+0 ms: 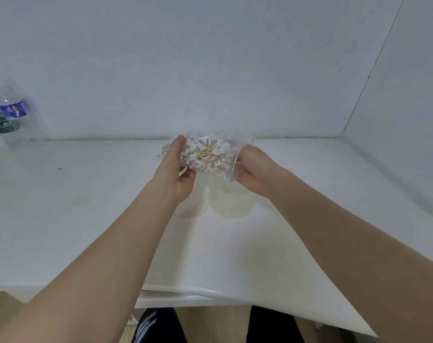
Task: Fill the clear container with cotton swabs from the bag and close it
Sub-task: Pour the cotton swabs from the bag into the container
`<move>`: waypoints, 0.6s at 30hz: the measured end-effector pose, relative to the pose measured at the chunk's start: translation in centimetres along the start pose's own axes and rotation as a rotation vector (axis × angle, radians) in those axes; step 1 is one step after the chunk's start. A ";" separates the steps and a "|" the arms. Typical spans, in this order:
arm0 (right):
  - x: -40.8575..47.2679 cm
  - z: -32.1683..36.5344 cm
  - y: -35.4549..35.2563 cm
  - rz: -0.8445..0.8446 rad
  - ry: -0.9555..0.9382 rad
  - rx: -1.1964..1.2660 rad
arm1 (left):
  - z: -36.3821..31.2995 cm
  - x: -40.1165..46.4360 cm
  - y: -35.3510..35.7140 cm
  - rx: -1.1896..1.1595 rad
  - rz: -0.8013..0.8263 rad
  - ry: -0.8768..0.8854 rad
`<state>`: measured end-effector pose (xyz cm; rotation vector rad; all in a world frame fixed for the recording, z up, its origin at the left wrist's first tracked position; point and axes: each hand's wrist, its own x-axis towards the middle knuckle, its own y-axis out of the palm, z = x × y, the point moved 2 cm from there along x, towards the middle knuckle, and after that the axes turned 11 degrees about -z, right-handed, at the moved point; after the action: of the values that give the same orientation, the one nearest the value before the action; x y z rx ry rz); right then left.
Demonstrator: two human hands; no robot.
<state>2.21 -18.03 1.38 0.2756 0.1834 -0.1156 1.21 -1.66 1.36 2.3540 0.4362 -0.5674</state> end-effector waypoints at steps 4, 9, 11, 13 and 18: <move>1.1 -0.3 -1.9 -0.082 -0.075 -0.215 | 1.2 0.5 0.8 -0.002 0.012 -0.085; 2.1 -0.4 -3.8 -0.294 -0.180 -0.502 | 1.0 2.2 1.2 0.005 0.014 -0.028; 1.6 -0.5 -4.0 -0.290 -0.219 -0.621 | 0.7 2.7 1.3 0.059 -0.010 0.058; 1.5 -0.9 -4.3 -0.278 -0.271 -0.675 | 0.6 2.8 1.6 0.117 -0.002 0.137; 0.7 -1.7 -4.8 -0.390 -0.483 -0.774 | 0.7 2.9 2.8 0.236 0.063 0.308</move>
<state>1.97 -22.18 -1.64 -0.5648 -0.2067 -0.4767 4.75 -3.69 0.92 2.6847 0.4502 -0.2350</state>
